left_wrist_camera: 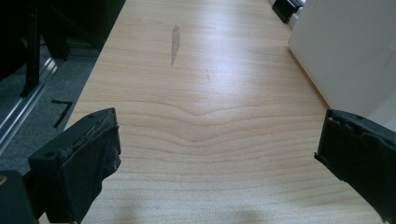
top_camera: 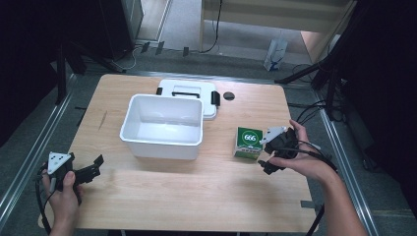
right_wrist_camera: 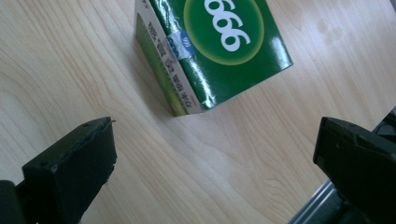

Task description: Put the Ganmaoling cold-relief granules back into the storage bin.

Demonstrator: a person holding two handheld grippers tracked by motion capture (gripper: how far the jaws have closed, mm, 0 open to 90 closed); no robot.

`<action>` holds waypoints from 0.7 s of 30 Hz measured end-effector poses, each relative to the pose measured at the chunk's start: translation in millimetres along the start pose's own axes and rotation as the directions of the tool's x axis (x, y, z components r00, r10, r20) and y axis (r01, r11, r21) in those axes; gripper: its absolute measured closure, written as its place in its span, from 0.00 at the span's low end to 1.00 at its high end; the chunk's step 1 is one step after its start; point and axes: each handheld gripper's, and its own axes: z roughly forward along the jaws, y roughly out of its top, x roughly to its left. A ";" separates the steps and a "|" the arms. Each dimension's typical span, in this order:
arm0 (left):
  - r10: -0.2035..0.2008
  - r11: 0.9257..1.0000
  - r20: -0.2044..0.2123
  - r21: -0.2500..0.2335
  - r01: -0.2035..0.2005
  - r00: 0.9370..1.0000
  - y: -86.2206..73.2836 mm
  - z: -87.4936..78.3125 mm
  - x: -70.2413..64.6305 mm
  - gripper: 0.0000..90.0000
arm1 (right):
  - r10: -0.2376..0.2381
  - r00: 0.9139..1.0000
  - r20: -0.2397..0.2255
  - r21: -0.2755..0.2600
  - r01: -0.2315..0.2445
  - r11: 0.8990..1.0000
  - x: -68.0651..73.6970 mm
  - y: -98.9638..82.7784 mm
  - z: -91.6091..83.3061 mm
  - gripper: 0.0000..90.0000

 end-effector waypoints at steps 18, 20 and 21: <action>0.010 1.000 0.001 0.006 -0.010 1.000 0.3 0.5 -0.7 0.00 | -0.107 0.994 -0.025 0.003 0.107 0.994 -19.4 31.0 2.9 0.00; 0.013 1.000 -0.001 0.012 -0.013 1.000 0.5 0.7 -0.4 0.00 | -0.111 0.993 -0.035 0.019 0.112 0.994 -20.6 34.2 5.0 0.02; 0.013 1.000 -0.002 0.011 -0.013 1.000 0.5 0.6 -0.8 0.00 | -0.127 0.991 -0.046 0.017 0.128 0.992 -21.2 37.3 6.4 0.04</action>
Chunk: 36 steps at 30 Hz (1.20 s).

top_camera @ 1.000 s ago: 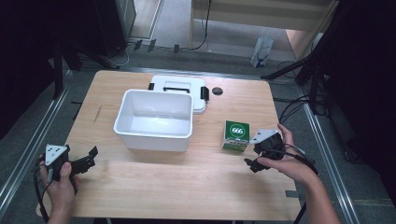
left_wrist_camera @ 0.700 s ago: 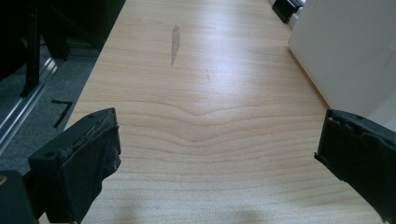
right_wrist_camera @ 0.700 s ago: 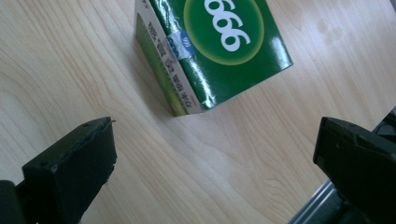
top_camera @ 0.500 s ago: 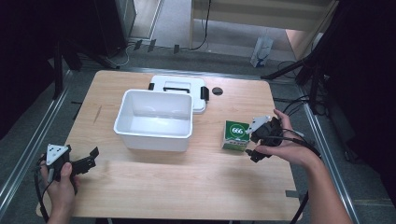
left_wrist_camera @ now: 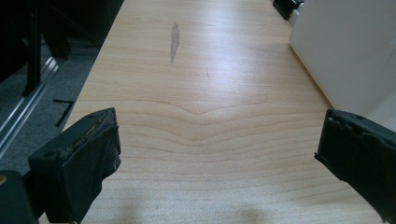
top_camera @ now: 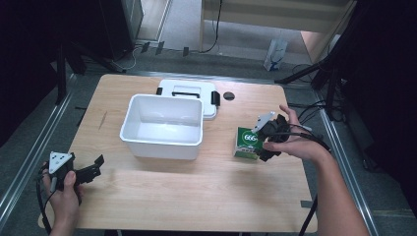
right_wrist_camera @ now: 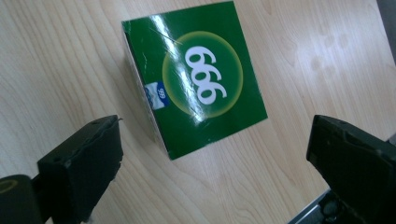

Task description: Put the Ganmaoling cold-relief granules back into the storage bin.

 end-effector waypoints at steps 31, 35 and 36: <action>-0.005 1.000 0.013 -0.006 0.005 1.000 0.0 0.1 0.3 0.00 | -0.178 0.968 -0.177 0.158 0.206 0.966 -8.7 36.5 66.1 0.10; -0.003 1.000 0.013 -0.006 0.003 1.000 0.2 0.6 0.2 0.00 | -0.177 0.966 -0.190 0.159 0.208 0.965 -9.5 37.4 68.3 0.09; -0.002 1.000 0.014 -0.006 0.002 1.000 0.2 0.6 0.1 0.00 | -0.176 0.966 -0.189 0.161 0.207 0.965 -9.6 37.5 68.8 0.10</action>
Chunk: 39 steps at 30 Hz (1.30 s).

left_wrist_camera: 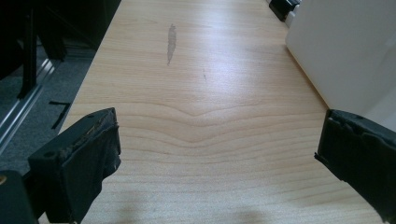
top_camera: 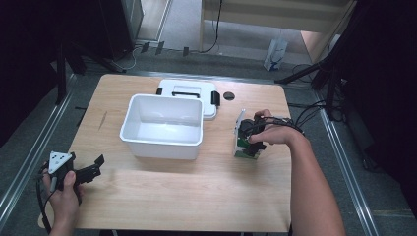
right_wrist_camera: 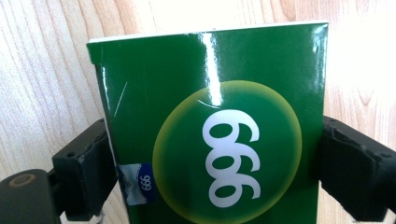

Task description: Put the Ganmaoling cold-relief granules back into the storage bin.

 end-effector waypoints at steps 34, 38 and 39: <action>-0.005 1.000 0.006 -0.003 0.005 1.000 -0.2 -0.4 0.6 0.00 | 0.031 0.999 -0.028 -0.146 -0.034 0.989 -1.4 28.6 -63.2 0.19; -0.004 1.000 0.004 -0.001 0.004 1.000 -0.1 -0.2 0.6 0.00 | 0.022 0.999 -0.049 -0.151 -0.029 0.988 -1.3 39.4 -75.7 0.19; -0.004 1.000 0.005 -0.003 0.004 1.000 0.0 -0.1 0.5 0.00 | 0.018 0.999 -0.050 -0.151 -0.025 0.988 -1.2 41.6 -77.9 0.19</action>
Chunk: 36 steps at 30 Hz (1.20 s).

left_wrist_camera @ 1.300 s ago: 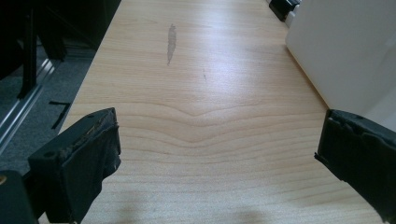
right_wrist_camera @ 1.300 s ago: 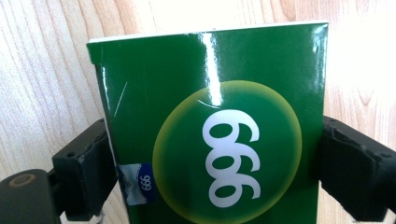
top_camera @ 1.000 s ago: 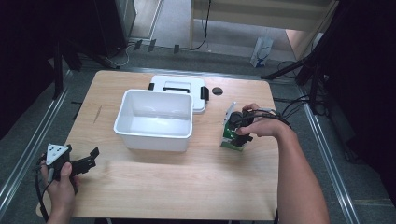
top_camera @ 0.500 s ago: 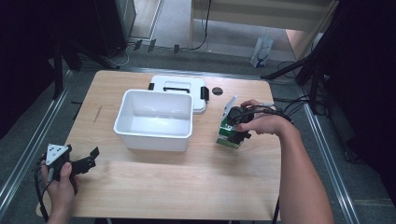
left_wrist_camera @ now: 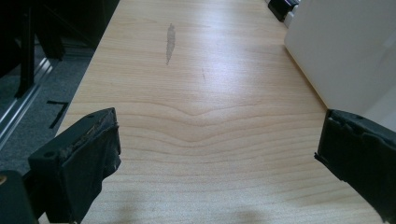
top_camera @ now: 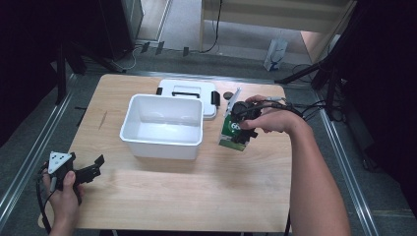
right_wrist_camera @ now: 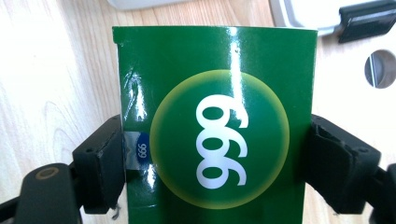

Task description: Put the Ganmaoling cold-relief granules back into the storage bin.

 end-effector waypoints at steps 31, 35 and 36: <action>0.001 1.000 0.001 -0.001 -0.001 1.000 0.4 0.5 -0.3 0.00 | -0.087 0.996 0.003 -0.045 0.087 0.995 1.4 81.2 -56.6 0.19; 0.000 1.000 0.001 -0.001 0.000 1.000 0.4 0.4 0.0 0.00 | -0.110 0.994 -0.001 -0.050 0.110 0.993 3.1 96.5 -57.9 0.19; -0.001 1.000 0.002 -0.002 0.001 1.000 0.4 0.5 0.0 0.00 | -0.109 0.994 -0.001 -0.048 0.109 0.993 3.8 99.2 -58.0 0.19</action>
